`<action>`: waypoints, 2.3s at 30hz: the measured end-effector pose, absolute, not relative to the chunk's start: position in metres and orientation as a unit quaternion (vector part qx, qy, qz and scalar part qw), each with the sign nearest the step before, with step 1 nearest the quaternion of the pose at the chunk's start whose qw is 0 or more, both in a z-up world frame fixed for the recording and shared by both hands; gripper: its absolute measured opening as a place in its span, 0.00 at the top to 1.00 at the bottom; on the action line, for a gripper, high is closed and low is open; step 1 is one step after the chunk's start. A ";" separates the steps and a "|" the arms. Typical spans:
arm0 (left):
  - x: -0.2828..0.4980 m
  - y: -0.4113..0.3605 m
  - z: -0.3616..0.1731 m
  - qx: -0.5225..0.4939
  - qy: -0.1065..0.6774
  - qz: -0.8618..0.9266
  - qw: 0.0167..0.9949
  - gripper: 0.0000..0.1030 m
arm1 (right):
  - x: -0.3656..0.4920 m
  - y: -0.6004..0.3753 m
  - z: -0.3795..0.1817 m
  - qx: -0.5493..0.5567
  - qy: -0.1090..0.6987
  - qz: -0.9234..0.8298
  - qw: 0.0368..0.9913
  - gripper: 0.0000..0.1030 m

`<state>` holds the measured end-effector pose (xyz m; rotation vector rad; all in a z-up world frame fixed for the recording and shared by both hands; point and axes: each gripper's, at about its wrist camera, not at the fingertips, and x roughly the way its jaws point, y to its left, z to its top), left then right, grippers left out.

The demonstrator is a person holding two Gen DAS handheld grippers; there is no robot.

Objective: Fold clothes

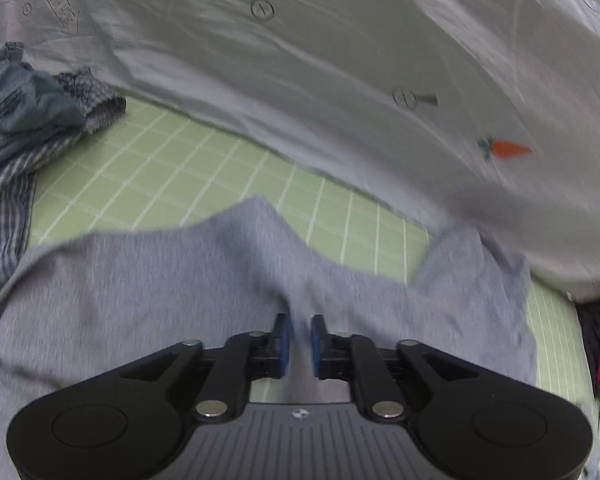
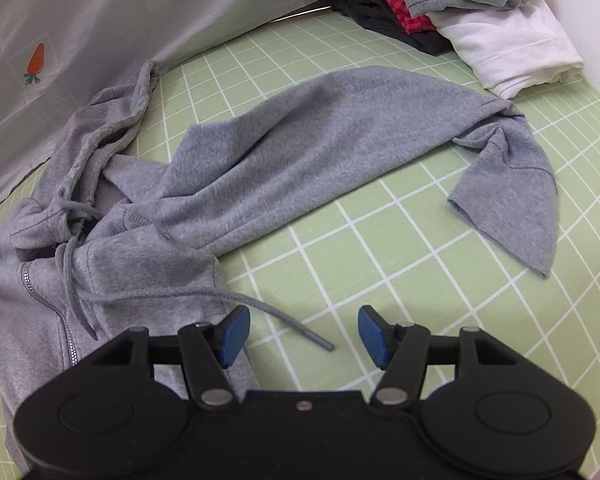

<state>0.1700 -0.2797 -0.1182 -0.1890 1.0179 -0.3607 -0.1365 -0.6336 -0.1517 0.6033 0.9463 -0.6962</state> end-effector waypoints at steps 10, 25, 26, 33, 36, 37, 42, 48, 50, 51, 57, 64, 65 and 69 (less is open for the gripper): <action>0.049 -0.293 -0.141 -0.032 0.531 -0.267 0.804 0.30 | -0.138 -0.624 -0.154 0.299 0.439 -0.276 0.801 0.36; 0.022 -0.294 -0.152 -0.057 0.529 -0.251 0.809 0.88 | -0.151 -0.610 -0.157 0.323 0.436 -0.222 0.810 0.85; 0.019 -0.291 -0.149 -0.058 0.525 -0.245 0.813 0.89 | -0.153 -0.610 -0.156 0.326 0.431 -0.218 0.813 0.89; -0.017 -0.222 -0.116 -0.141 0.509 -0.190 0.827 0.90 | -0.175 -0.614 -0.134 0.344 0.375 -0.214 0.833 0.91; -0.043 -0.198 -0.105 -0.171 0.517 -0.170 0.821 0.90 | -0.180 -0.614 -0.124 0.352 0.367 -0.198 0.838 0.91; -0.052 -0.192 -0.102 -0.176 0.519 -0.160 0.821 0.90 | -0.181 -0.612 -0.119 0.347 0.366 -0.190 0.842 0.91; -0.092 -0.173 -0.100 -0.193 0.529 -0.114 0.819 0.89 | -0.187 -0.596 -0.099 0.284 0.377 -0.154 0.868 0.91; -0.111 -0.188 -0.105 -0.122 0.534 -0.062 0.834 0.69 | -0.190 -0.589 -0.122 0.244 0.430 -0.143 0.857 0.69; -0.113 -0.196 -0.099 -0.101 0.528 -0.063 0.841 0.49 | -0.194 -0.590 -0.121 0.246 0.426 -0.150 0.857 0.53; -0.112 -0.201 -0.095 -0.094 0.524 -0.070 0.843 0.33 | -0.197 -0.590 -0.120 0.250 0.424 -0.154 0.857 0.52; -0.091 -0.232 -0.096 -0.024 0.524 -0.122 0.842 0.16 | -0.211 -0.593 -0.120 0.278 0.404 -0.206 0.847 0.30; -0.059 -0.275 -0.125 0.001 0.558 -0.185 0.809 0.15 | -0.233 -0.601 -0.109 0.275 0.393 -0.285 0.830 0.11; -0.057 -0.282 -0.130 0.004 0.562 -0.191 0.805 0.15 | -0.238 -0.602 -0.107 0.269 0.391 -0.295 0.830 0.07; -0.053 -0.304 -0.147 0.010 0.576 -0.193 0.794 0.13 | -0.253 -0.619 -0.112 0.272 0.389 -0.310 0.824 0.00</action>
